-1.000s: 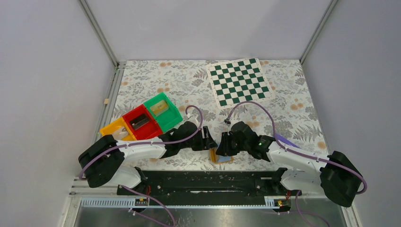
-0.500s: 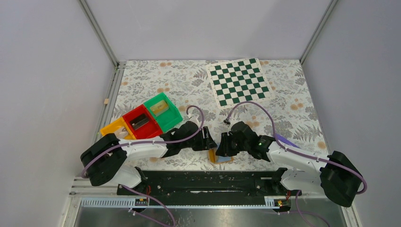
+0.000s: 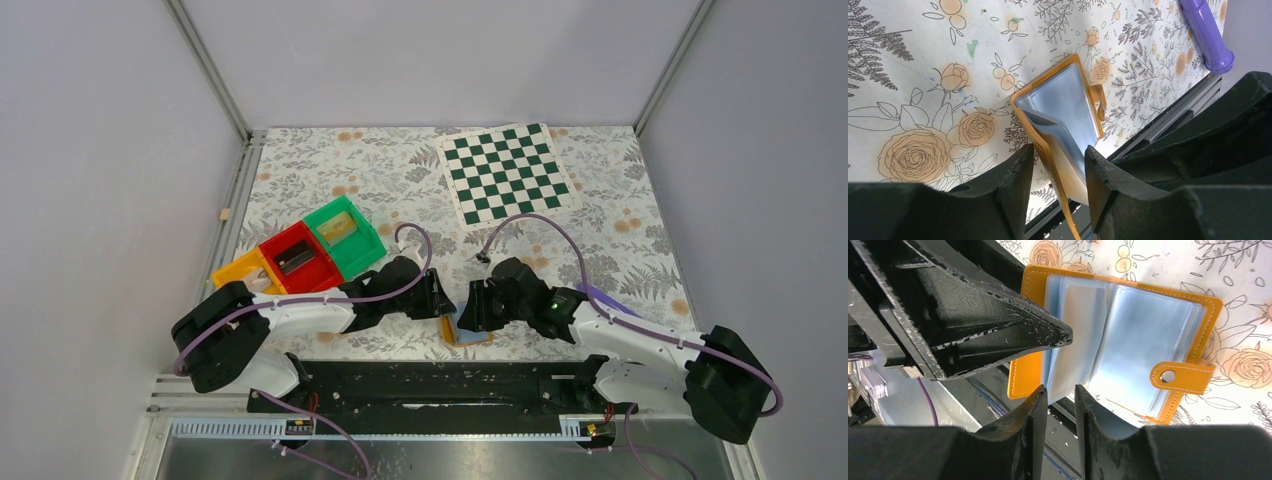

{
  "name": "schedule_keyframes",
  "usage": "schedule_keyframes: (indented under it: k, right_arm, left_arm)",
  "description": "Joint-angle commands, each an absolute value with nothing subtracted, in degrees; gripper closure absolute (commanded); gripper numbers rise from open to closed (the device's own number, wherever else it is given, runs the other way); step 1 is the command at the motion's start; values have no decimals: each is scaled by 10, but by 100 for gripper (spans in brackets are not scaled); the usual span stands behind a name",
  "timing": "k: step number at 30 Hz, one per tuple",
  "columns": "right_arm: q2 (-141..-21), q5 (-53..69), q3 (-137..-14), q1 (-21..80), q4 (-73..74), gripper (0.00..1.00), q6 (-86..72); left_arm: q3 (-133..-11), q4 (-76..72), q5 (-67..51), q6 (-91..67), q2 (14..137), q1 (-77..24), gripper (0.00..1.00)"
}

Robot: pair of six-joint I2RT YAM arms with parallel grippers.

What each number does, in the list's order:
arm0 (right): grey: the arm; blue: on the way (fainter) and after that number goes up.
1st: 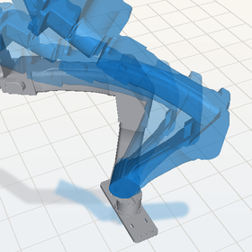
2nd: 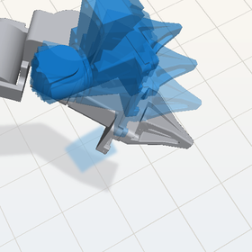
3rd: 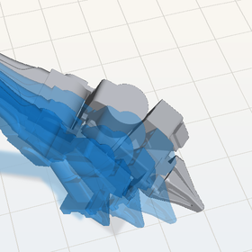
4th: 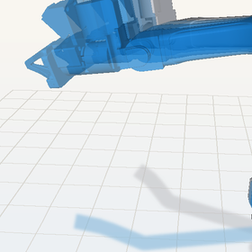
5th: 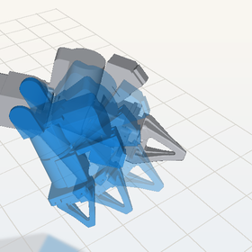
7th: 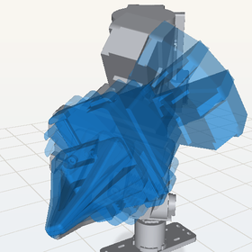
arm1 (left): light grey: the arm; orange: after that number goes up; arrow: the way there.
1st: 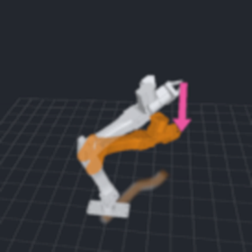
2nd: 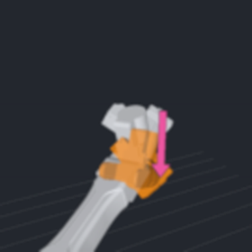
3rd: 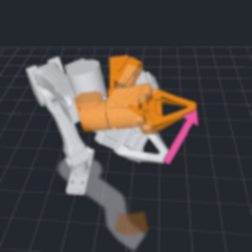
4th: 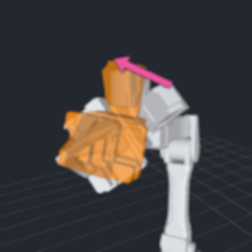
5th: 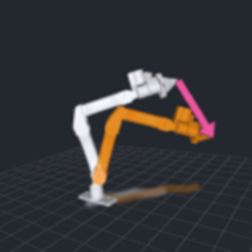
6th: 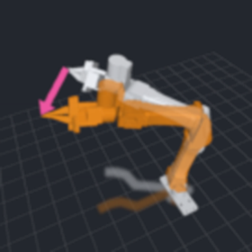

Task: Take the credit cards out of the card holder
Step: Remove the credit card from the card holder.

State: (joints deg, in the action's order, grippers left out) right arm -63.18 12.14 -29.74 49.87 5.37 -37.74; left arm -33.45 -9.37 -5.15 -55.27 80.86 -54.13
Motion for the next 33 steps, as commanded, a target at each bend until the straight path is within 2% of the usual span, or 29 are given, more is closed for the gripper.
schedule_keyframes:
  k: [1,5,14,24,33]
  right_arm:
    - [-601,90,-308,504,76,67,-367]
    - [-601,90,-309,504,80,67,-366]
    - [-623,141,-298,506,46,53,-339]
    - [-626,142,-288,521,49,53,-309]
    - [-607,102,-239,539,9,48,-276]
  left_arm:
    - [-349,-95,-38,-547,804,-543,62]
    - [-347,-95,-39,-547,797,-542,62]
    - [-351,-94,-43,-546,797,-542,63]
    - [-358,-90,-45,-547,799,-543,63]
    - [-361,-80,-47,-545,798,-542,63]
